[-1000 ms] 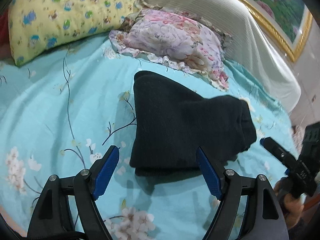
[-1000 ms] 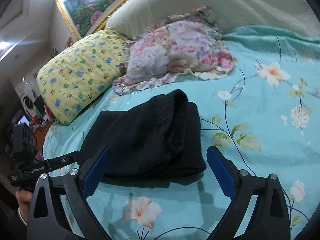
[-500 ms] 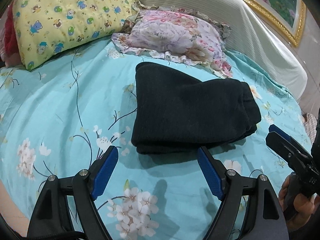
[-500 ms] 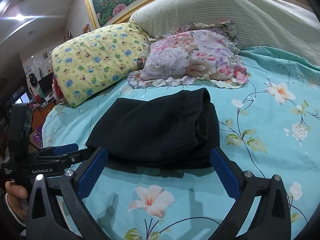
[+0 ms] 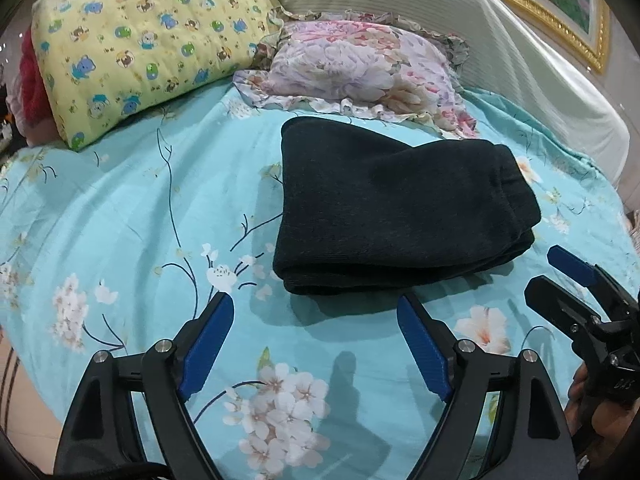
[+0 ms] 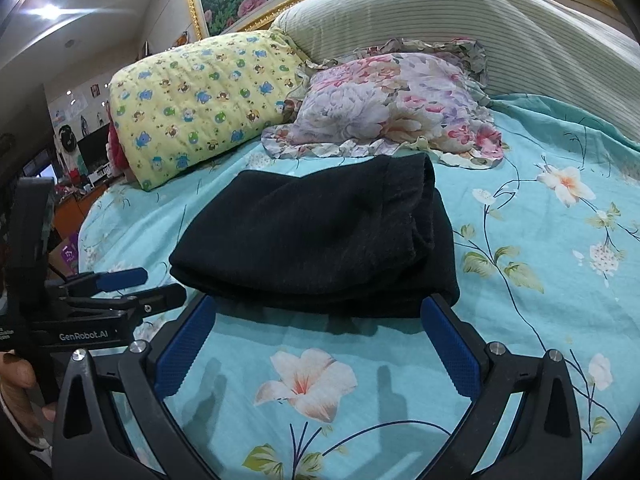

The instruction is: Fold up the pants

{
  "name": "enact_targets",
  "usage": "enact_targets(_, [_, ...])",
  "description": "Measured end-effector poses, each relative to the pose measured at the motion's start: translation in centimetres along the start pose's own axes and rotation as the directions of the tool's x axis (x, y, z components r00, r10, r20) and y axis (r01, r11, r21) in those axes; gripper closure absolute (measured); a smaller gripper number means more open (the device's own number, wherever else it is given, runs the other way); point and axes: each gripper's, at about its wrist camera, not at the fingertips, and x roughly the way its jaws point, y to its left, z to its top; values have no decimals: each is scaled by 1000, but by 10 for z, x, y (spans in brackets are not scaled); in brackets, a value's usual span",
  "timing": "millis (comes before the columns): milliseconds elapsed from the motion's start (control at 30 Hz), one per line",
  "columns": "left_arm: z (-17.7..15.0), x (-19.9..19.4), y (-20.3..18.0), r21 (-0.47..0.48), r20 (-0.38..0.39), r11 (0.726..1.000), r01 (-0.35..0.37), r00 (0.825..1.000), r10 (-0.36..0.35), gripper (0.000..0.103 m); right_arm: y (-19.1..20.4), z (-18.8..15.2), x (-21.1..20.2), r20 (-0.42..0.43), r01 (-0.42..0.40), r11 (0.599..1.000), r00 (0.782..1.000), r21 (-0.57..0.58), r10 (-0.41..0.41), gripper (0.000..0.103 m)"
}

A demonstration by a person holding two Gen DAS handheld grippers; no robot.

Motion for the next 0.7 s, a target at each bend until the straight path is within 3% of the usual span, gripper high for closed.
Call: enact_targets(700, [-8, 15, -4, 47, -9, 998, -50, 999, 51, 17, 5, -14, 27, -36, -2, 1000, 999, 5, 2, 1])
